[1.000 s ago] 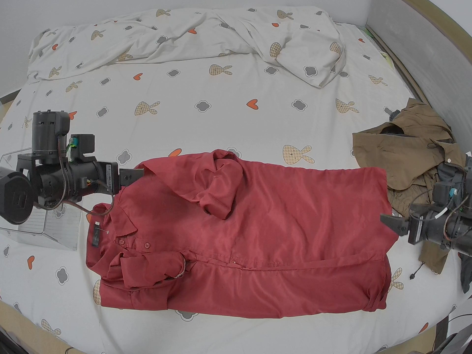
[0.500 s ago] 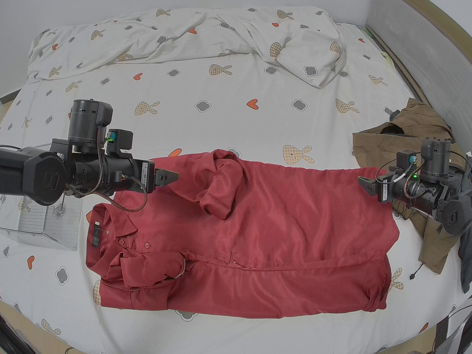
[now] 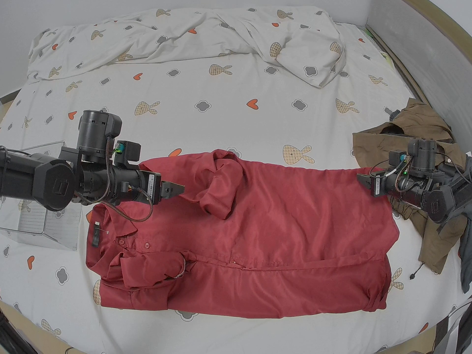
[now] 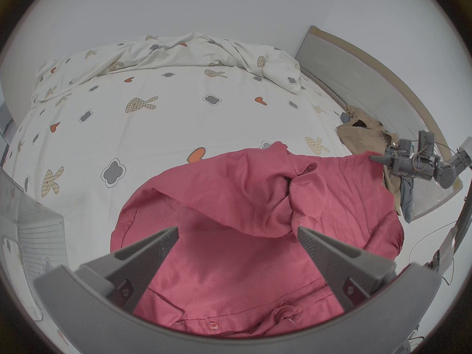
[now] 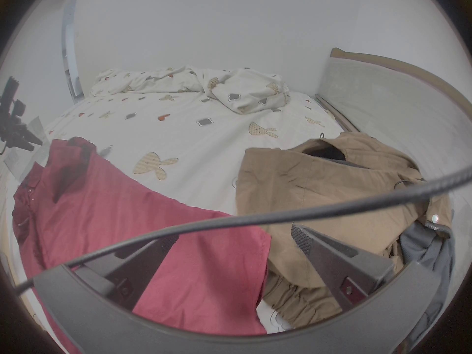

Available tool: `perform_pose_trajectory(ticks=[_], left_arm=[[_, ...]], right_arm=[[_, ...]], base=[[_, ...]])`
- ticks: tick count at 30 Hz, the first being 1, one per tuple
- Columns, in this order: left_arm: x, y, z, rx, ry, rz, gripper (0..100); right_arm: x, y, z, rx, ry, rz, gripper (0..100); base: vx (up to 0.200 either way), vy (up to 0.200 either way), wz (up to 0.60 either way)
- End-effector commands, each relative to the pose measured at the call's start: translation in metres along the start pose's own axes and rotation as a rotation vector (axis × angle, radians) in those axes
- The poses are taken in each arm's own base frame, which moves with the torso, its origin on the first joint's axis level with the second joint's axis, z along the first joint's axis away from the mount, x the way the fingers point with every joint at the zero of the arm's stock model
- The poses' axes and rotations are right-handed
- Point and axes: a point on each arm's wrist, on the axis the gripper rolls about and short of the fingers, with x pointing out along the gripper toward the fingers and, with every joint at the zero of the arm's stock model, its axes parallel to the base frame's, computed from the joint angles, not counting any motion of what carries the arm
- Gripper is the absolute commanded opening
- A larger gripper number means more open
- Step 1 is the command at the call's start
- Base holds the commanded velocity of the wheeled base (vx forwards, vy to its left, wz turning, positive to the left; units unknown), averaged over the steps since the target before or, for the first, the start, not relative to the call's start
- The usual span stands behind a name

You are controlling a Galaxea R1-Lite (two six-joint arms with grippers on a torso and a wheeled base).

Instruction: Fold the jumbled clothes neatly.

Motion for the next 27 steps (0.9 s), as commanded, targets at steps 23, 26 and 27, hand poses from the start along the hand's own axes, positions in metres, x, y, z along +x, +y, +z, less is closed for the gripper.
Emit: perform_pose_trajectory(ticks=[23,26,27], left_arm=[[0.042,-0.043,0.015,0.185,-0.013,-0.099,100],[0.043,-0.061,0.01,0.216,-0.002,-0.126,100],[0.043,-0.063,0.009,0.22,0.0,-0.126,100]], right_arm=[[-0.086,0.033,0.003,0.018,-0.069,0.104,0],[-0.085,0.033,0.002,0.02,-0.061,0.102,0],[-0.085,0.033,0.002,0.02,-0.061,0.102,0]], base=[[0.0,0.0,0.0],[0.0,0.0,0.0],[0.0,0.0,0.0]])
